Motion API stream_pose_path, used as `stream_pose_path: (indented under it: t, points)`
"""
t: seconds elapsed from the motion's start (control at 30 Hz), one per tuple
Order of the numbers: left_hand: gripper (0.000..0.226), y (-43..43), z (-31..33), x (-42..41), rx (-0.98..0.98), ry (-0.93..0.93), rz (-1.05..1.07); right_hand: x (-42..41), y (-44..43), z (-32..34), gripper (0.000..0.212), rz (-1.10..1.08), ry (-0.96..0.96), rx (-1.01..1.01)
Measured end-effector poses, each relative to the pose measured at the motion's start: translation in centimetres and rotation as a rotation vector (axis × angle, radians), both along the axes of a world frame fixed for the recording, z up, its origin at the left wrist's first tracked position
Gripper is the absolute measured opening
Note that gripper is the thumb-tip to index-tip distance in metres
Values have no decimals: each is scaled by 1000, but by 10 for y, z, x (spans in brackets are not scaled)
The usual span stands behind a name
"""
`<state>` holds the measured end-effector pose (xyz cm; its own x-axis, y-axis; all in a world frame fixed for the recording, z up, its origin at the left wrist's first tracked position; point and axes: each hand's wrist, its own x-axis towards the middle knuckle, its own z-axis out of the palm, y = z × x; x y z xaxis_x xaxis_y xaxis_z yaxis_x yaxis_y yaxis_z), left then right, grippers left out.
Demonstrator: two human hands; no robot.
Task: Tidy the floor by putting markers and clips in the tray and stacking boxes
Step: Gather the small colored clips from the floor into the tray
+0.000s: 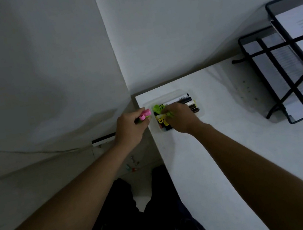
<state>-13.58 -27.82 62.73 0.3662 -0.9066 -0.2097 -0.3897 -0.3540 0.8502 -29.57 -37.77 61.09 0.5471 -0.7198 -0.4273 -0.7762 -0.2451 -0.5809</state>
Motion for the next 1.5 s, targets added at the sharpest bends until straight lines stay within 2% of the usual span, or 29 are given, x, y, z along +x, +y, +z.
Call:
stream_pose_path:
  t: [0.3, 0.63, 0.83, 0.97, 1.3, 1.5]
  points:
    - [41, 2, 1, 5, 11, -9, 8, -2, -2, -4, 30, -61, -24, -15]
    - [44, -2, -3, 2, 22, -3, 3, -1, 5, -8, 48, -25, -46, -118]
    - [43, -6, -4, 0, 27, 8, 2, -9, 8, -10, 30, -115, -215, -118]
    - [43, -9, -6, -1, 32, 16, -7, -13, 5, -14, 42, -116, -187, -78]
    - [42, -13, -8, -7, 20, 18, -28, -23, -3, -23, 44, 39, -169, -98]
    - [40, -15, -9, -6, 5, 21, -29, -24, -9, -23, 24, -27, -157, -155]
